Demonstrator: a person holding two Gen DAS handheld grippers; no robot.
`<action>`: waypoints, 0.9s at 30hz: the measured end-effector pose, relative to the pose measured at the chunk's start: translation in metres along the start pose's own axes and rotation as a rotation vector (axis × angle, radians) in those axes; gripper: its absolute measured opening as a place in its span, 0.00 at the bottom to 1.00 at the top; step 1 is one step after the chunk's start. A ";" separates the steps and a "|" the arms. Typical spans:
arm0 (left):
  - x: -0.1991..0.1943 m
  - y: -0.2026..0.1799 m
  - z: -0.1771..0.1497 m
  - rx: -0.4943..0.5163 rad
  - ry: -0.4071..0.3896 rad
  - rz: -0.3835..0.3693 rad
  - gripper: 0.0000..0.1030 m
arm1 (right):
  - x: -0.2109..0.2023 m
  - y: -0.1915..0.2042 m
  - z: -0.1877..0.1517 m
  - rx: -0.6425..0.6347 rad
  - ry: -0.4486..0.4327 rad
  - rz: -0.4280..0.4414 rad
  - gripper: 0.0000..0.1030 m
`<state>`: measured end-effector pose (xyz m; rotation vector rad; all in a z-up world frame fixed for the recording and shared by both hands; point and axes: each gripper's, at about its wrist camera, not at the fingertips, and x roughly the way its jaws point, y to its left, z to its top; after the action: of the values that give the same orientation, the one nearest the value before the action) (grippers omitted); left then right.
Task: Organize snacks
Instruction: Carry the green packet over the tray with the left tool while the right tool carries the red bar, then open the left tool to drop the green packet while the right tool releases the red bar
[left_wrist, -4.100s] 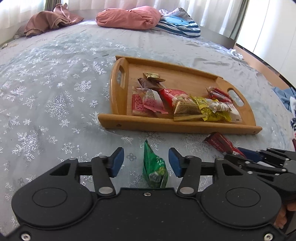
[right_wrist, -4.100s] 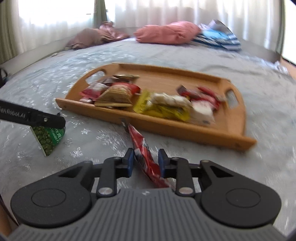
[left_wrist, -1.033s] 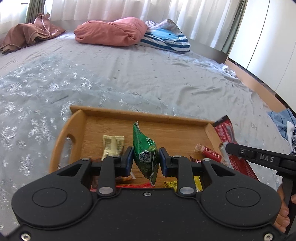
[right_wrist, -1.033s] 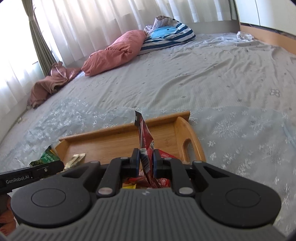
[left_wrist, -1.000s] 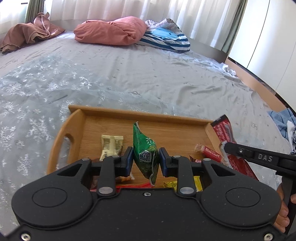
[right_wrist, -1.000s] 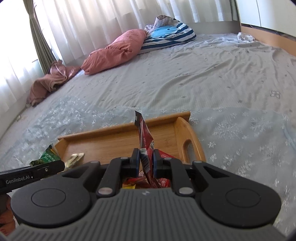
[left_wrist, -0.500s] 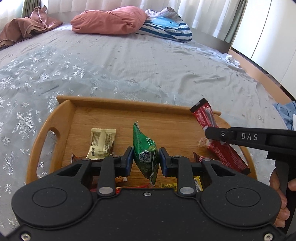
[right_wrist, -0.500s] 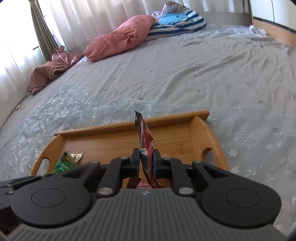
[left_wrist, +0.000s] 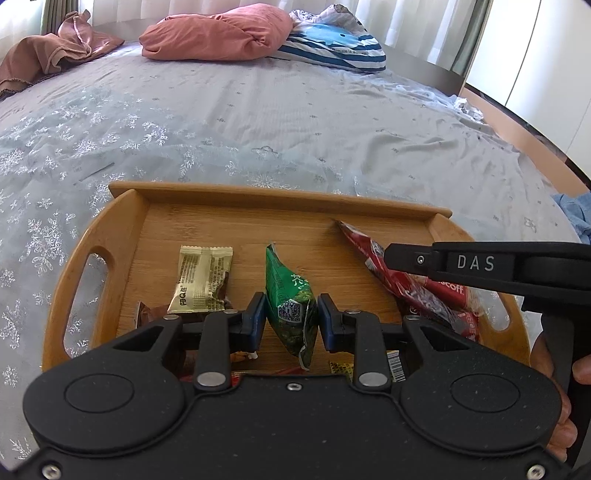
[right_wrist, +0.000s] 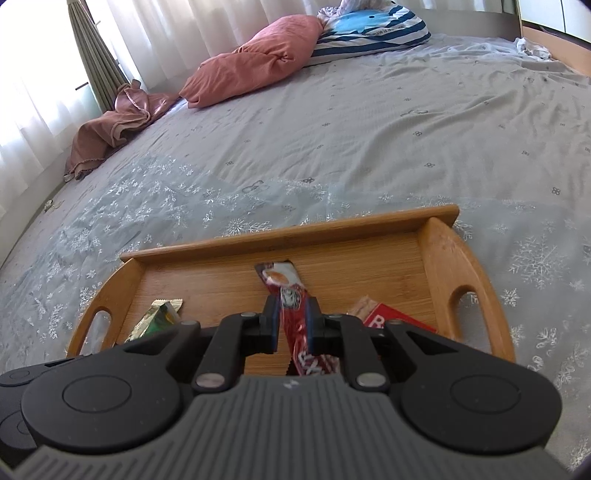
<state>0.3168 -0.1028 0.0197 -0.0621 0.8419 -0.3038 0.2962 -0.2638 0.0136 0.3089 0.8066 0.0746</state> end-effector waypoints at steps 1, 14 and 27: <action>0.000 0.000 0.000 0.000 0.000 0.001 0.28 | 0.000 0.000 0.000 0.000 0.000 -0.001 0.17; 0.000 -0.003 0.000 0.018 0.003 0.032 0.36 | -0.010 0.001 -0.006 -0.023 -0.015 -0.013 0.22; -0.035 -0.003 0.002 0.025 -0.054 0.068 0.76 | -0.042 0.004 -0.011 -0.042 -0.056 -0.026 0.34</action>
<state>0.2958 -0.0957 0.0474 -0.0183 0.7849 -0.2472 0.2591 -0.2649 0.0372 0.2594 0.7529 0.0581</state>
